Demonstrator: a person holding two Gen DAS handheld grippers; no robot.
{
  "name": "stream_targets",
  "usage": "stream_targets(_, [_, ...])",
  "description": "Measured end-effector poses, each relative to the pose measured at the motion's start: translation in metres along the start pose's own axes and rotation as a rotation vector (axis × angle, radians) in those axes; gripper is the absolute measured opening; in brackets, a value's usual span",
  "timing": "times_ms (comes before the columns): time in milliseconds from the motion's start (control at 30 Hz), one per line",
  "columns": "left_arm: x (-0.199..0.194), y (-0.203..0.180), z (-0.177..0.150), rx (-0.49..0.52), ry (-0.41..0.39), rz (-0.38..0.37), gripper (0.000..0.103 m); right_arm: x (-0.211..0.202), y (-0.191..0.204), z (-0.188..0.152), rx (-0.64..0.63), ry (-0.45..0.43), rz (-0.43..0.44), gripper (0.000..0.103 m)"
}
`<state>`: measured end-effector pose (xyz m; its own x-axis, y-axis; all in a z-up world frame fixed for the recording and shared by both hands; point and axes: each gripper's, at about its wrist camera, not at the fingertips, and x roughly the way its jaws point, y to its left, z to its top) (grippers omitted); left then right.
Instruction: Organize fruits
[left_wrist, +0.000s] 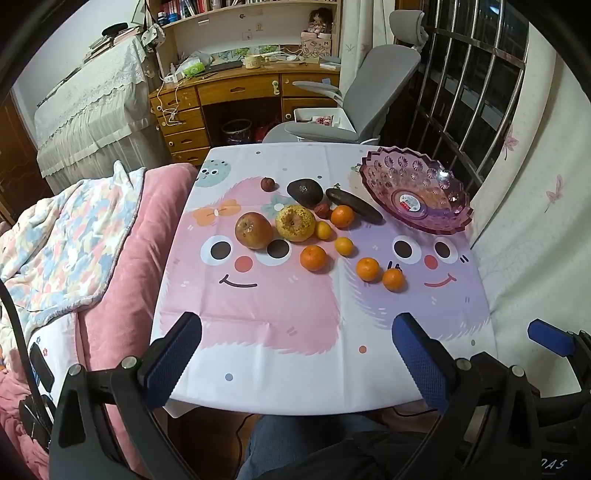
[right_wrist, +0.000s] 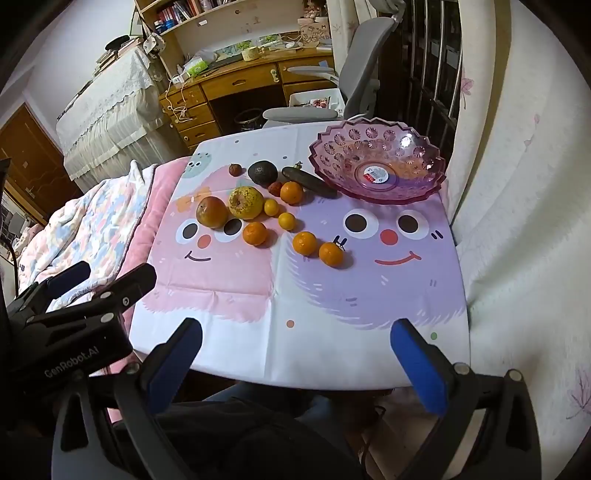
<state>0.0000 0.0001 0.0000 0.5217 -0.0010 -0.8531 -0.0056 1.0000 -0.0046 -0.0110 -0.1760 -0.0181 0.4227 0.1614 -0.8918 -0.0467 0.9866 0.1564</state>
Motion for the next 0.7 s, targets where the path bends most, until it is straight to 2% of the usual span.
stream_targets(700, [0.0003, 0.0004, 0.0005, 0.0, -0.005, 0.004, 0.102, 0.0006, -0.0021, 0.0011, 0.0, -0.001, 0.003, 0.102])
